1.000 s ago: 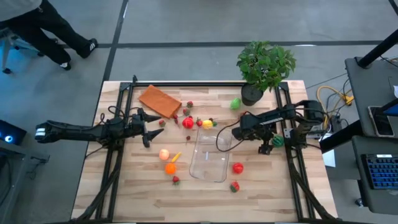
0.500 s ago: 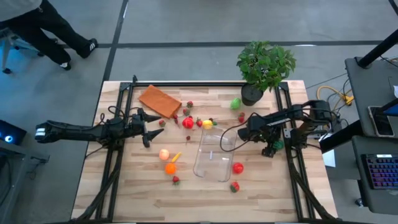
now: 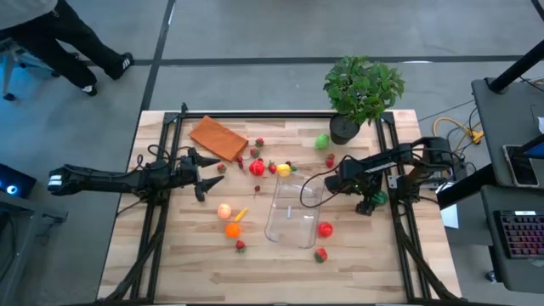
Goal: Pick and placing Produce into tupperware
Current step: Put the watermelon into the transparent bin
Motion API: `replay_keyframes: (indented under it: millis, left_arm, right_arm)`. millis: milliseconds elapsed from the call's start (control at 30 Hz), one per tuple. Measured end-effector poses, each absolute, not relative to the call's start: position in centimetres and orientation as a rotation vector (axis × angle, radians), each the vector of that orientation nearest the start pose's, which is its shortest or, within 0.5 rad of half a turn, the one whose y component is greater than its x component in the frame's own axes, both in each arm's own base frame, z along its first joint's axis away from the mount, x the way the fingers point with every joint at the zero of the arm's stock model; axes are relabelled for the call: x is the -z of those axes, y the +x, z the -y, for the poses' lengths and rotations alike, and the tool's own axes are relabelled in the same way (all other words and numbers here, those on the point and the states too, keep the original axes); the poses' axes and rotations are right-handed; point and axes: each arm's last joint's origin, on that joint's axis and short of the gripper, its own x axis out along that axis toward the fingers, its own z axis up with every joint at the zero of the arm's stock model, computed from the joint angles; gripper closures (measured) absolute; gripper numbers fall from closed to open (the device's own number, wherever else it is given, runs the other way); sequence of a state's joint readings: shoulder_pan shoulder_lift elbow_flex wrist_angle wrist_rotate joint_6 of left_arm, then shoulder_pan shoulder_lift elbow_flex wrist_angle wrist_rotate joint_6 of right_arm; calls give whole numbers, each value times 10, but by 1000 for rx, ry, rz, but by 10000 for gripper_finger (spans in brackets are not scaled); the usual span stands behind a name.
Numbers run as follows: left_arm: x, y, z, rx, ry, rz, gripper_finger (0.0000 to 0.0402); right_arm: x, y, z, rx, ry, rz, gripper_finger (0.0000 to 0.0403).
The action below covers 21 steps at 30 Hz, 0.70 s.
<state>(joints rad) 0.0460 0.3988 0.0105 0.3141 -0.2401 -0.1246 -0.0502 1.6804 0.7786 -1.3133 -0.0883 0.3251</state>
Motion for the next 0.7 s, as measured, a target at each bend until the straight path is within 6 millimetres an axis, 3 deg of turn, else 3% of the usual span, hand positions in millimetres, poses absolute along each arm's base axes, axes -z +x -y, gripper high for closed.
replay_keyframes:
  millis: [400,700]
  left_arm:
    - [-164,121,-12,-289,-119,-35,109]
    - [-166,120,-12,-287,-121,-18,109]
  right_arm:
    - [-116,192,7,416,313,-2303,76]
    - [-115,191,7,443,306,-2327,79]
